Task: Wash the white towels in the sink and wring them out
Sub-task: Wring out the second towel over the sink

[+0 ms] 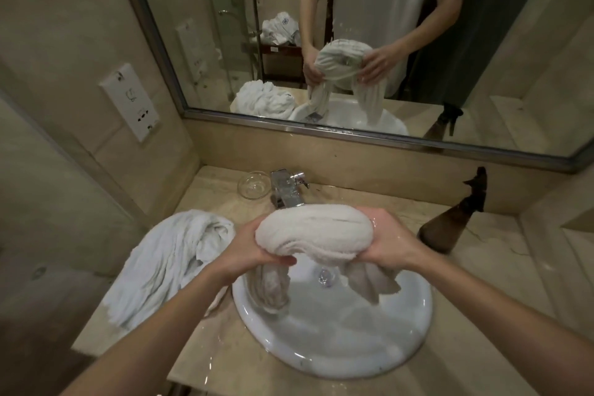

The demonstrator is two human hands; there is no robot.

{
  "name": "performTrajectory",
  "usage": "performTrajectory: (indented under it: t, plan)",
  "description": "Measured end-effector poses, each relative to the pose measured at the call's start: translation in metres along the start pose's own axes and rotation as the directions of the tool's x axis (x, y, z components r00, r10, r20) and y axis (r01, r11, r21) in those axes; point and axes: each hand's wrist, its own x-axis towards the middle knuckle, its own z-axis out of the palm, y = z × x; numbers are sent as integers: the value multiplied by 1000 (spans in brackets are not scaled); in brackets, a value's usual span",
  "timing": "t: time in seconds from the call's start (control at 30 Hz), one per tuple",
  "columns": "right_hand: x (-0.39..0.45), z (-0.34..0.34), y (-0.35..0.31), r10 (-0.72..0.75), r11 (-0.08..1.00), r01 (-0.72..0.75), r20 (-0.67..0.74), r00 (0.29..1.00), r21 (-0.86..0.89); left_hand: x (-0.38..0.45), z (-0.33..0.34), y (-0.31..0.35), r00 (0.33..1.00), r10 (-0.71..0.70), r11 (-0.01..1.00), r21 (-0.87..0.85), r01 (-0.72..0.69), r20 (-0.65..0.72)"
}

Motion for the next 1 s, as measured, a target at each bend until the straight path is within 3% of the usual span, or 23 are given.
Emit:
performTrajectory:
  t: [0.07,0.13,0.23,0.27,0.4,0.47,0.53,0.63,0.73,0.83,0.87,1.0]
  plan:
    - [3,-13,-4,-29,985,26,-13,999,-173,5,-6,-1,989,-18,998,69,8,145]
    - [8,-24,-6,-128,929,101,-56,990,-355,14,-15,-1,924,-133,988,122,95,359]
    - [14,-35,-15,-375,810,333,10,927,-484,28,-13,20,684,-388,922,274,275,618]
    - [14,-35,-19,-439,759,409,66,896,-507,32,-4,27,643,-425,905,324,277,637]
    - [20,-34,-27,-566,609,556,182,804,-565,46,35,21,737,-306,947,273,169,603]
    - [22,-40,-27,-600,572,569,173,781,-591,43,48,3,795,-282,956,227,186,537]
    - [23,-46,-26,-624,544,581,171,762,-605,34,59,10,798,-229,972,89,217,557]
    - [21,-53,-27,-643,497,602,201,739,-625,37,69,16,726,-221,931,-82,357,651]
    - [20,-56,-19,-643,410,615,265,719,-674,41,68,5,626,-237,892,-89,443,743]
    - [22,-55,-3,-592,323,597,335,733,-735,35,77,9,546,-180,905,-80,418,818]
    - [23,-55,1,-555,310,583,355,753,-751,32,82,14,552,-182,919,-59,390,814]
    - [22,-51,12,-287,378,435,343,894,-817,31,83,32,801,-236,972,134,195,549]
